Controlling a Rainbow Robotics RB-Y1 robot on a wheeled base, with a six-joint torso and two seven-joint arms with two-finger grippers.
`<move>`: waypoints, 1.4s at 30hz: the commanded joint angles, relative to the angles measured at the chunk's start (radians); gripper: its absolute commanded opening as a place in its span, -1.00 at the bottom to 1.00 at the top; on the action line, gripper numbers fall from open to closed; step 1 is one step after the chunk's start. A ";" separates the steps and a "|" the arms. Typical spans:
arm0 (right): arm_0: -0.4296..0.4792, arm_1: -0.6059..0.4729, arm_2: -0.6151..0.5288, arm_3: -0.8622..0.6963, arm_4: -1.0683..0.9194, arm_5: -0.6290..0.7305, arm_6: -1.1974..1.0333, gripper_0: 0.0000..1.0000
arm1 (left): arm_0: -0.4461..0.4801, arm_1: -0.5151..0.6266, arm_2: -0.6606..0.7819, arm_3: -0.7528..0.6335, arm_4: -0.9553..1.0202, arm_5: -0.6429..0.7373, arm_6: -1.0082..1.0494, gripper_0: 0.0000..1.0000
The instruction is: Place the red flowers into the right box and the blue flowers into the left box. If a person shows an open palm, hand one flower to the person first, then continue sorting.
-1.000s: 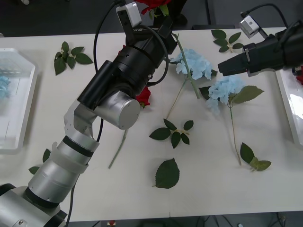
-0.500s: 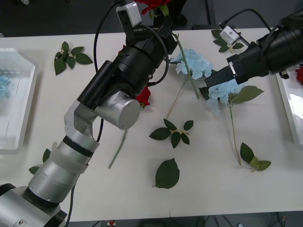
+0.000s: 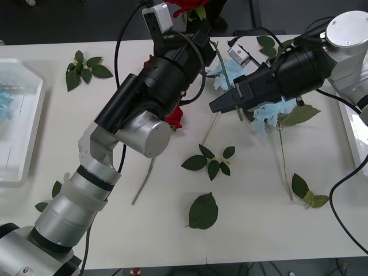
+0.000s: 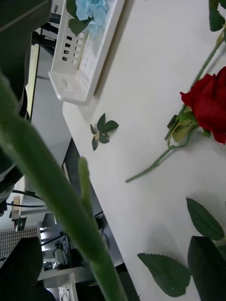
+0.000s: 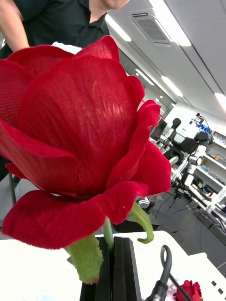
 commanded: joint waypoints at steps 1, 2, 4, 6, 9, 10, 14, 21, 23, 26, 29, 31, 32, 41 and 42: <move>-0.052 0.037 0.001 -0.031 0.019 -0.020 -0.029 -0.28 | -0.045 -0.025 -0.021 -0.015 0.008 -0.018 0.058 -1.00; -0.052 0.040 0.001 -0.031 0.027 -0.026 -0.035 -0.60 | -0.045 -0.025 -0.021 -0.015 0.008 -0.018 0.058 -1.00; -0.052 0.041 0.001 -0.031 0.030 -0.032 -0.041 -0.99 | -0.045 -0.025 -0.021 -0.015 0.008 -0.018 0.058 -1.00; -0.052 0.040 0.001 -0.031 0.033 -0.032 -0.050 -1.00 | -0.045 -0.025 -0.021 -0.015 0.008 -0.018 0.058 -1.00; -0.052 0.032 0.001 -0.031 0.033 -0.032 -0.059 -1.00 | -0.045 -0.025 -0.021 -0.015 0.008 -0.018 0.058 -1.00; -0.052 0.032 0.001 -0.031 0.033 -0.030 -0.061 -1.00 | -0.045 -0.025 -0.021 -0.015 0.008 -0.018 0.058 -1.00; -0.052 0.027 0.000 -0.031 0.035 -0.030 -0.069 -1.00 | -0.045 -0.025 -0.021 -0.015 0.008 -0.018 0.058 -1.00; -0.056 0.014 0.001 -0.031 0.038 -0.030 -0.081 -1.00 | -0.045 -0.025 -0.021 -0.015 0.008 -0.018 0.058 -0.94; -0.058 0.006 0.001 -0.031 0.038 -0.029 -0.082 -1.00 | -0.045 -0.025 -0.021 -0.015 0.008 -0.018 0.058 0.49; -0.056 0.000 0.000 -0.031 0.038 -0.026 -0.086 -1.00 | -0.045 -0.025 -0.021 -0.015 0.008 -0.018 0.058 1.00; -0.058 -0.006 0.000 -0.031 0.038 -0.026 -0.087 -1.00 | -0.045 -0.025 -0.021 -0.015 0.008 -0.018 0.058 1.00; -0.058 -0.009 0.001 -0.031 0.038 -0.026 -0.089 -1.00 | -0.045 -0.025 -0.021 -0.015 0.008 -0.018 0.058 1.00; -0.058 -0.012 0.001 -0.031 0.038 -0.026 -0.089 -1.00 | -0.045 -0.025 -0.021 -0.015 0.008 -0.018 0.058 1.00; -0.058 -0.022 -0.005 -0.031 0.038 -0.026 -0.092 -1.00 | -0.045 -0.025 -0.021 -0.015 0.008 -0.018 0.058 1.00; -0.058 -0.025 -0.005 -0.031 0.038 -0.026 -0.093 -1.00 | -0.045 -0.025 -0.021 -0.015 0.008 -0.018 0.058 1.00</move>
